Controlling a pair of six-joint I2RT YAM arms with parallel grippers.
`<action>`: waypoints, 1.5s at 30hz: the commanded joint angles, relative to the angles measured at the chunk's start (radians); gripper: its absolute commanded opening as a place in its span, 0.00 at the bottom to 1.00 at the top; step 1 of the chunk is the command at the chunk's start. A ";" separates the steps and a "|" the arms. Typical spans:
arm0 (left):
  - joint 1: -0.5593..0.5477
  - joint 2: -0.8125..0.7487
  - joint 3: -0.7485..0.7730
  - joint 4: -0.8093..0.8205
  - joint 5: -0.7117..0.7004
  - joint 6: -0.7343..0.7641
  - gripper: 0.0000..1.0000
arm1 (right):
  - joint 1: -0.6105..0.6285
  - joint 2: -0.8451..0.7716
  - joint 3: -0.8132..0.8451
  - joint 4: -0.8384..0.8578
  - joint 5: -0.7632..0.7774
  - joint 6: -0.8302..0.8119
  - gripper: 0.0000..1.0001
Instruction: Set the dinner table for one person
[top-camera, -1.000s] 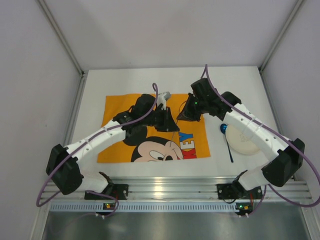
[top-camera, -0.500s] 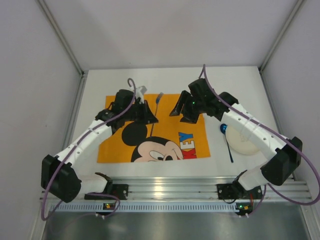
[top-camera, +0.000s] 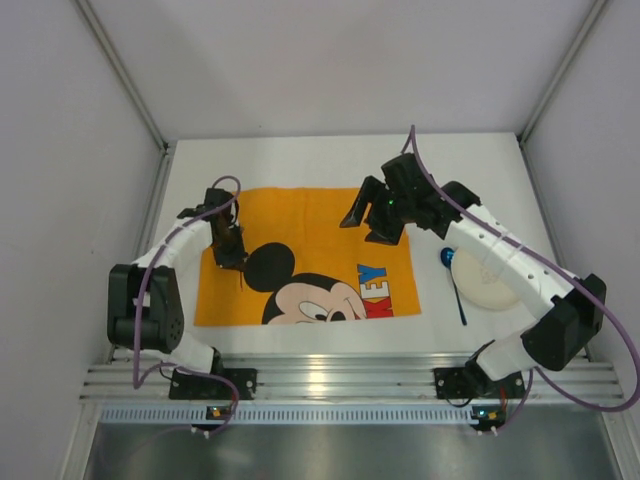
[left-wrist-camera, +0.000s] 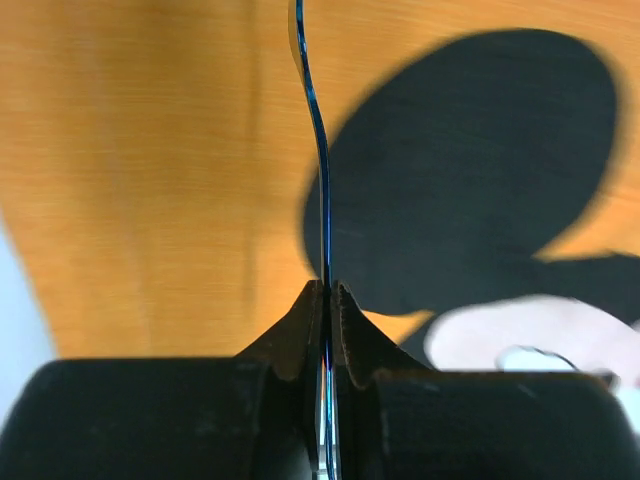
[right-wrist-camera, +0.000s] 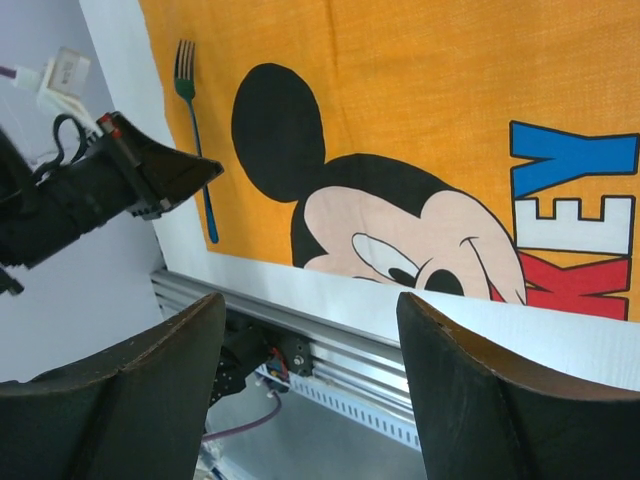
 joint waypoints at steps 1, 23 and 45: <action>0.014 0.062 0.075 -0.081 -0.262 0.015 0.00 | -0.006 -0.007 0.029 0.020 -0.012 -0.019 0.70; 0.012 0.233 0.124 -0.070 -0.580 -0.016 0.42 | -0.020 -0.052 -0.084 0.041 -0.012 -0.048 0.70; 0.011 -0.363 -0.080 0.111 -0.325 -0.203 0.98 | -0.254 -0.262 -0.079 -0.227 0.458 -0.287 0.83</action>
